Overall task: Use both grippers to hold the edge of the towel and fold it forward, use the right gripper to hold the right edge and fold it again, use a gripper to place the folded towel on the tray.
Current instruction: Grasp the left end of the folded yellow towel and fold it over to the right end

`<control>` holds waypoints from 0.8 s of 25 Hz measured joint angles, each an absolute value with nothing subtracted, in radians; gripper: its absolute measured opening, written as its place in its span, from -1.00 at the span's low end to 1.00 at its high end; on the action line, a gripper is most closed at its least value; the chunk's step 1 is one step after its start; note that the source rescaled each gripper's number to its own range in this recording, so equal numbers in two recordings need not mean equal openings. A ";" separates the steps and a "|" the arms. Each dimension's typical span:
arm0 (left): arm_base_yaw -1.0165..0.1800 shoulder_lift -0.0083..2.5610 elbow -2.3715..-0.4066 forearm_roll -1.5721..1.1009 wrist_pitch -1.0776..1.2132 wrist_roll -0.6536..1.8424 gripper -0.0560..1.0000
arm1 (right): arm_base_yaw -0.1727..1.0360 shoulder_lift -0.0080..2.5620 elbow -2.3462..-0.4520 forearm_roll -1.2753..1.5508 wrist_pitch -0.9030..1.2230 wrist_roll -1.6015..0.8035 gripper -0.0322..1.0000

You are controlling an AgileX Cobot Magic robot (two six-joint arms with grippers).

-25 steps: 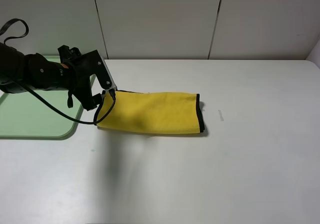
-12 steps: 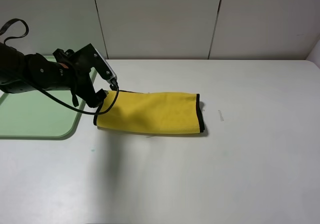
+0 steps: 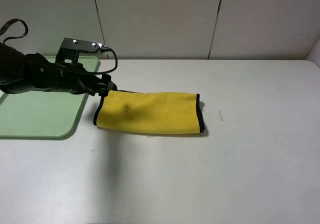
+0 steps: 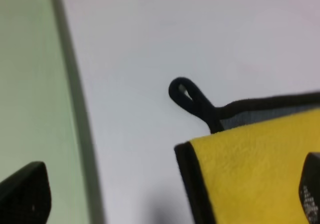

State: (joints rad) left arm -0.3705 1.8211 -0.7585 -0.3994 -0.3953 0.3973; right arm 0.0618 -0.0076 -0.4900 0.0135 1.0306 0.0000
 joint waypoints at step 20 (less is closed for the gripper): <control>-0.361 1.914 -0.796 -0.488 -0.193 0.190 0.99 | 0.062 -0.008 -0.490 0.014 1.030 0.000 1.00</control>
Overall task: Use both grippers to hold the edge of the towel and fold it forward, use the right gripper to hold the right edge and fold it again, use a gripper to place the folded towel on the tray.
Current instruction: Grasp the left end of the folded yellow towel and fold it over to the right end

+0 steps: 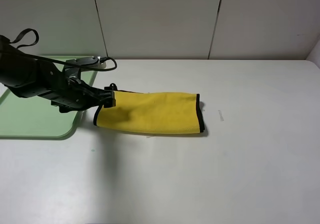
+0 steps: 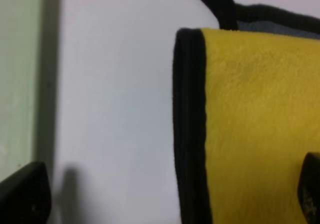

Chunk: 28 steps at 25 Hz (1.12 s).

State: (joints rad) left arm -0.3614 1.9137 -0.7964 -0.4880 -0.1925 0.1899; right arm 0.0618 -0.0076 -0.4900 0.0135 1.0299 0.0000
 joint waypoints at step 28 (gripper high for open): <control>-0.386 2.028 -0.873 -0.481 -0.216 0.357 0.87 | 0.062 -0.008 -0.490 0.014 1.030 0.000 1.00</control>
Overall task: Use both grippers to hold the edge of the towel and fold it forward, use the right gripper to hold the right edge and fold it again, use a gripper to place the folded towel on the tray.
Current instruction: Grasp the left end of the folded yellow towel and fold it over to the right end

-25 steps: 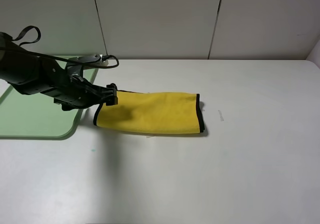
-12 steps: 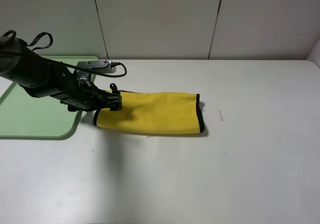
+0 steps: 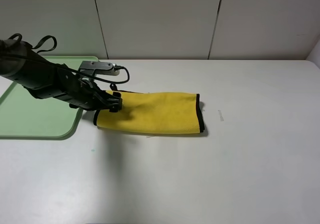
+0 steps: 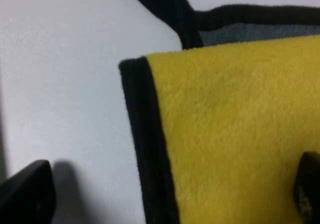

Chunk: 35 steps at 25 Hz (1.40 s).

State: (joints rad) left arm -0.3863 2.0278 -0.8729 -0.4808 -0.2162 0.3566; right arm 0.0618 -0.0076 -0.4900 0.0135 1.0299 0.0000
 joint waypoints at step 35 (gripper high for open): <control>-0.473 2.120 -0.978 -0.485 -0.256 0.381 -0.80 | 0.062 -0.008 -0.490 0.014 1.030 0.000 1.00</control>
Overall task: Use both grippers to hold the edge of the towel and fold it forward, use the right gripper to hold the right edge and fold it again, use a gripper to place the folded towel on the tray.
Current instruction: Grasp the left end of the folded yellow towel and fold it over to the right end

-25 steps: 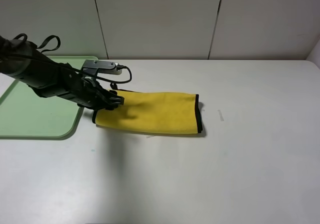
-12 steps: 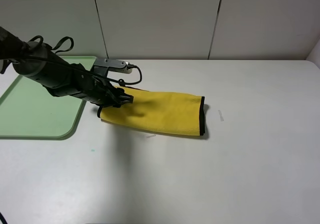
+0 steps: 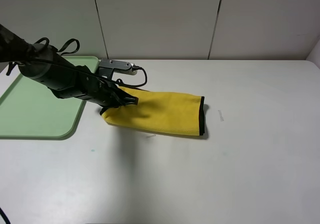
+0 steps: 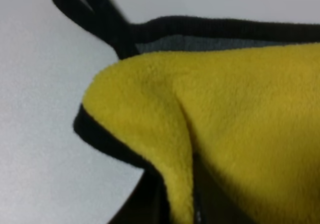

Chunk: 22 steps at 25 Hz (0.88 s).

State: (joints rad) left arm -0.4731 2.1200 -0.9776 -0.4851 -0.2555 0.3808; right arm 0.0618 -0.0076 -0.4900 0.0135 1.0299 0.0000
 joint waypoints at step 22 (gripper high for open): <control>-0.441 1.915 -0.963 -0.499 -0.092 0.402 -0.81 | 0.062 -0.008 -0.490 0.014 1.030 0.000 1.00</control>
State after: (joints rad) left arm -0.4406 1.9148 -0.9626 -0.4991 -0.0918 0.4025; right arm 0.0618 -0.0076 -0.4900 0.0135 1.0299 0.0000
